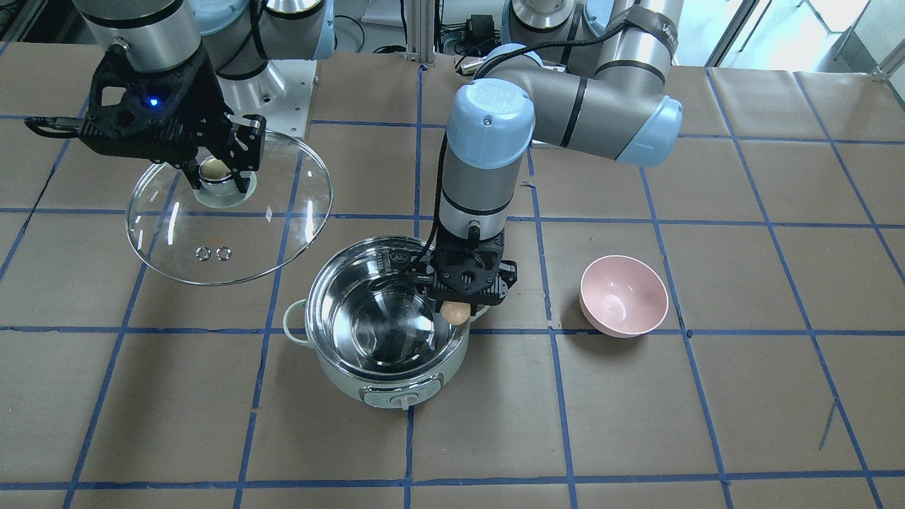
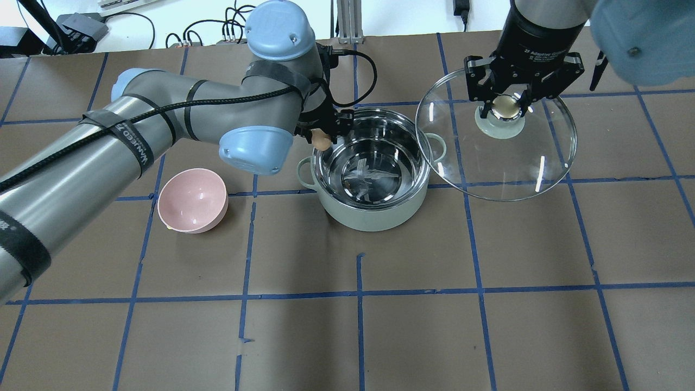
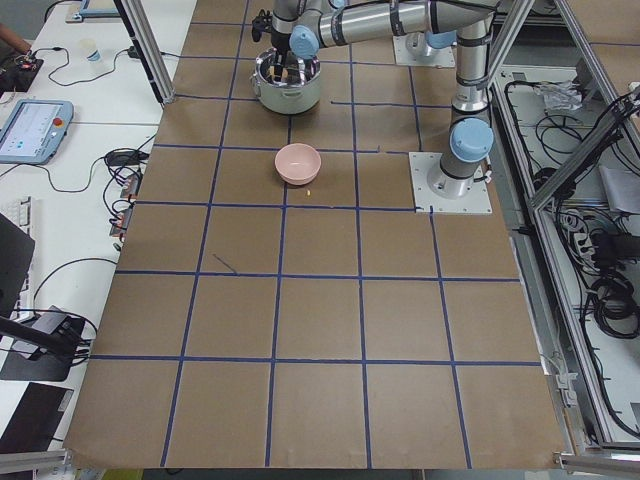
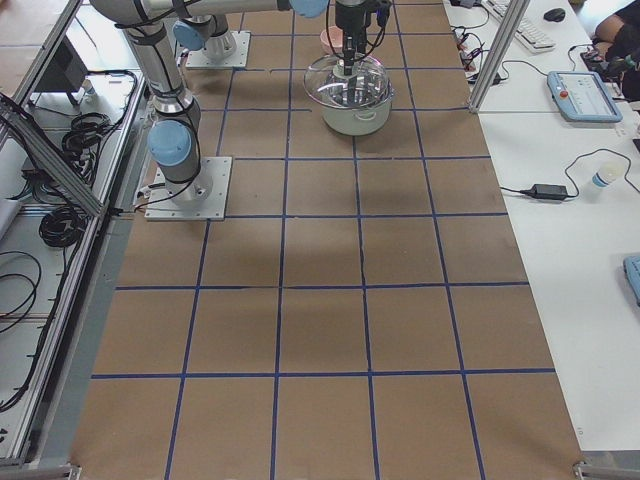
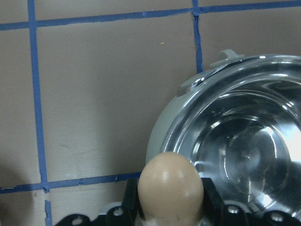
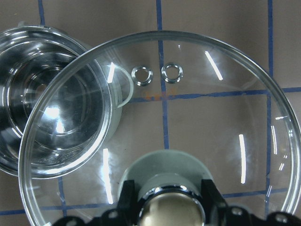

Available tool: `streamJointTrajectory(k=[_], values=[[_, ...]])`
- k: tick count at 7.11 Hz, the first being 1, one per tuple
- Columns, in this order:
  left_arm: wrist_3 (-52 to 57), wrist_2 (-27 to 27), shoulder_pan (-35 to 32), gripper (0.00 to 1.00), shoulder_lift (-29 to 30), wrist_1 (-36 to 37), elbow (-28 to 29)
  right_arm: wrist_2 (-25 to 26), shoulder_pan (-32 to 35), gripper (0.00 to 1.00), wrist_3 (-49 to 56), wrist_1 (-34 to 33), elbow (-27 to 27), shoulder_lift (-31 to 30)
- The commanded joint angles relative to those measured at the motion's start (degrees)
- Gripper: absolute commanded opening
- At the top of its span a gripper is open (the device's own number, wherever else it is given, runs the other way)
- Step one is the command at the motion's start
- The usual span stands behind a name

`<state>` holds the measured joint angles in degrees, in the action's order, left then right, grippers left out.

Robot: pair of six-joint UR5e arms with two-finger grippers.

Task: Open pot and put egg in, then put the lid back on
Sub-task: 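Lower the egg into the pot and open the left gripper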

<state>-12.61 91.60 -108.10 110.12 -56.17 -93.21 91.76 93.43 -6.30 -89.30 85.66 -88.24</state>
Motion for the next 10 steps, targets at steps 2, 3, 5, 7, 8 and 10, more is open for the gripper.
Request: streamJointTrajectory(k=[2,3,5,7,8,10], values=[[-1.02,4.37,-3.69,0.39,3.95,4.75,0.05,0.0,0.0,0.06,-0.02,0.0,0.04,0.0],[-0.93,4.55,-3.78,0.39,3.96,4.76,-0.13,0.0,0.0,0.06,-0.02,0.0,0.04,0.0],[-1.54,6.48,-5.26,0.39,4.75,4.76,-0.83,0.0,0.0,0.06,-0.02,0.0,0.04,0.0],[-2.51,10.35,-6.59,0.39,5.63,4.76,-1.01,0.0,0.0,0.06,-0.02,0.0,0.04,0.0],[-2.16,10.44,-6.6,0.39,5.46,4.76,-1.18,0.0,0.0,0.06,-0.02,0.0,0.04,0.0],[-2.42,10.45,-6.6,0.47,5.63,4.76,-1.62,0.0,0.0,0.06,-0.02,0.0,0.04,0.0]])
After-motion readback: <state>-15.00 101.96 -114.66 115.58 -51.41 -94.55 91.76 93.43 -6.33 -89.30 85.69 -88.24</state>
